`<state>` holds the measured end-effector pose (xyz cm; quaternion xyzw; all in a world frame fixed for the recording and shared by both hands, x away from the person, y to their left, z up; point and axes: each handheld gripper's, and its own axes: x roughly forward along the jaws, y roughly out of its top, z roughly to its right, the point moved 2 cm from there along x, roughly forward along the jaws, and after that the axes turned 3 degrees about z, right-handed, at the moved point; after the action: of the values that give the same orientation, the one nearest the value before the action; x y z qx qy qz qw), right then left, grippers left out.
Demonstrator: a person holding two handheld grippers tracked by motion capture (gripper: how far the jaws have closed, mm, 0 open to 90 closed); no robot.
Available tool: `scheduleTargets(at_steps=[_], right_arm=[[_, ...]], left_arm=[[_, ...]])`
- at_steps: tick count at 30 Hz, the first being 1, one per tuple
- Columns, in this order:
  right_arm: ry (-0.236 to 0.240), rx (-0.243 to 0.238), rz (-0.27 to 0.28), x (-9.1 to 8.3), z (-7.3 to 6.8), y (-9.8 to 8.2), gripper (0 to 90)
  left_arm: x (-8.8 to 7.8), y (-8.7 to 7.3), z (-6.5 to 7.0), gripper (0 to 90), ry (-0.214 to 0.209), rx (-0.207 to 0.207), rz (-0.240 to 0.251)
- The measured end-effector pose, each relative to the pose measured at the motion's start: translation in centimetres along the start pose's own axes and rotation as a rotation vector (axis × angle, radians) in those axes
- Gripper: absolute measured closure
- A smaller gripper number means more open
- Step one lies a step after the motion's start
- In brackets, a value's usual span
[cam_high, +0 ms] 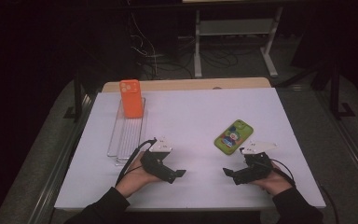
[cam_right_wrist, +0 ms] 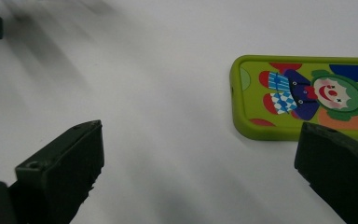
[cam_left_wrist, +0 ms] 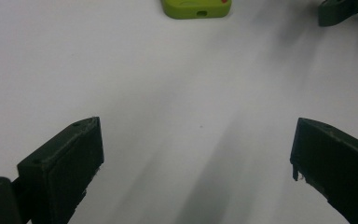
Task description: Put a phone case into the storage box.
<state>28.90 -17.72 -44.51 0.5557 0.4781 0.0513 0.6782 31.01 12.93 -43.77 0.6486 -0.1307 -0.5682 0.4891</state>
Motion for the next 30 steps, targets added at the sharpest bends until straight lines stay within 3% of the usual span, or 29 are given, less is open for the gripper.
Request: scheduleTargets(at_steps=[7,13,18,26,30], right_arm=[[-0.001,0.003,-0.015,-0.1,0.0,1.0,0.7],[-0.01,0.023,-0.066,0.0,0.4,1.8,0.8],[-0.008,0.058,-0.079,0.2,0.9,2.7,0.8],[-0.007,0.048,-0.078,1.2,1.3,4.4,3.0],[-0.013,0.075,-0.093,2.1,1.6,5.4,5.8]], left_arm=[[0.0,0.0,-0.2,1.9,-0.015,-0.002,-0.005],[0.0,0.1,-0.3,1.8,-0.009,0.023,-0.012],[0.1,0.1,-0.3,1.8,-0.005,0.012,-0.014],[0.0,0.1,-0.4,1.9,-0.007,0.006,-0.017],[-0.1,0.1,-0.3,1.9,-0.007,0.002,-0.012]])
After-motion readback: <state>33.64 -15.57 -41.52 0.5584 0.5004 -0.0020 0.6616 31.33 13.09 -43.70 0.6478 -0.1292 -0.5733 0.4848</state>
